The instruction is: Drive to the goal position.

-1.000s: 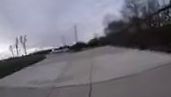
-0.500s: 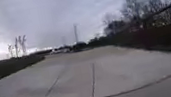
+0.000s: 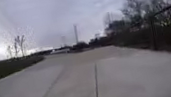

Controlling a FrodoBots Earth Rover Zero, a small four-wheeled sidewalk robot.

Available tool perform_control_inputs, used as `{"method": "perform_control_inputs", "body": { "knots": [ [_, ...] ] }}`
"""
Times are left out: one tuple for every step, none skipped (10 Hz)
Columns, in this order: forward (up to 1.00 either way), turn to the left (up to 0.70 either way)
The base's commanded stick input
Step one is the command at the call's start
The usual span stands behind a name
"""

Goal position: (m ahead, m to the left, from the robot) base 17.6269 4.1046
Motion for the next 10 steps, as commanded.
{"method": "perform_control_inputs", "body": {
  "knots": [
    [1.0, 0.0],
    [1.0, 0.0],
    [1.0, -0.01],
    [1.0, 0.07],
    [1.0, 0.37],
    [1.0, 0.38],
    [1.0, 0.38],
    [1.0, 0.38],
    [1.0, 0.38],
    [1.0, 0.38]
  ]
}}
